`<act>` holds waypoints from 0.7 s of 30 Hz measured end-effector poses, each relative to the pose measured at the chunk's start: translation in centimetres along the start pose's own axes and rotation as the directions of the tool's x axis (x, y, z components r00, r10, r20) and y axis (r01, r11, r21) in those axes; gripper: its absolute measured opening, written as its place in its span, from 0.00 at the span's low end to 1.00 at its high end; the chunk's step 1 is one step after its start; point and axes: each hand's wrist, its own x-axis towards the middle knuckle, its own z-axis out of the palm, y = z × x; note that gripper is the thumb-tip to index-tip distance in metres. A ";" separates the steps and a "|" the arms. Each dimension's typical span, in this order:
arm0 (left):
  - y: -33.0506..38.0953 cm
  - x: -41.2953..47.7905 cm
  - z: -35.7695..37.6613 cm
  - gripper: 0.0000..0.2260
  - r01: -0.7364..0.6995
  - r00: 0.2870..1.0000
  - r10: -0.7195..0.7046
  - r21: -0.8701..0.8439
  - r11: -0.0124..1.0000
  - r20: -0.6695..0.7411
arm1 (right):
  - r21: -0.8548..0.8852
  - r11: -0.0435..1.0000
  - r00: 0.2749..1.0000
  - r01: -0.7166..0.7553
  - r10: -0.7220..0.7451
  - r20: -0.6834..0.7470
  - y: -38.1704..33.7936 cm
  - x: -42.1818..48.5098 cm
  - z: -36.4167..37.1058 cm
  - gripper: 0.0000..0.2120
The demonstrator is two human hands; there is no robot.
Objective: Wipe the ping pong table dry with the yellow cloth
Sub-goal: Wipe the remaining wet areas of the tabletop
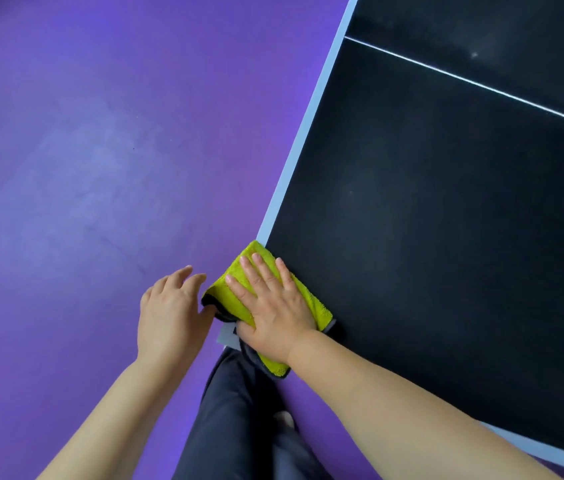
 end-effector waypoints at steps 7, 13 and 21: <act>1.4 -6.9 -0.6 0.22 -0.038 0.999 0.039 0.048 0.998 -0.008 | 0.006 0.998 0.998 -0.060 0.060 0.009 -0.7 -6.8 0.9 0.35; 6.1 -10.1 -0.3 0.22 -0.219 0.976 0.220 0.104 0.970 -0.001 | 0.085 0.947 0.949 -0.309 0.313 -0.027 3.4 -14.0 2.3 0.36; 14.8 -13.8 2.8 0.23 -0.512 0.859 0.501 0.216 0.831 0.108 | 0.143 0.809 0.819 -0.570 0.573 0.019 8.9 -25.2 4.2 0.33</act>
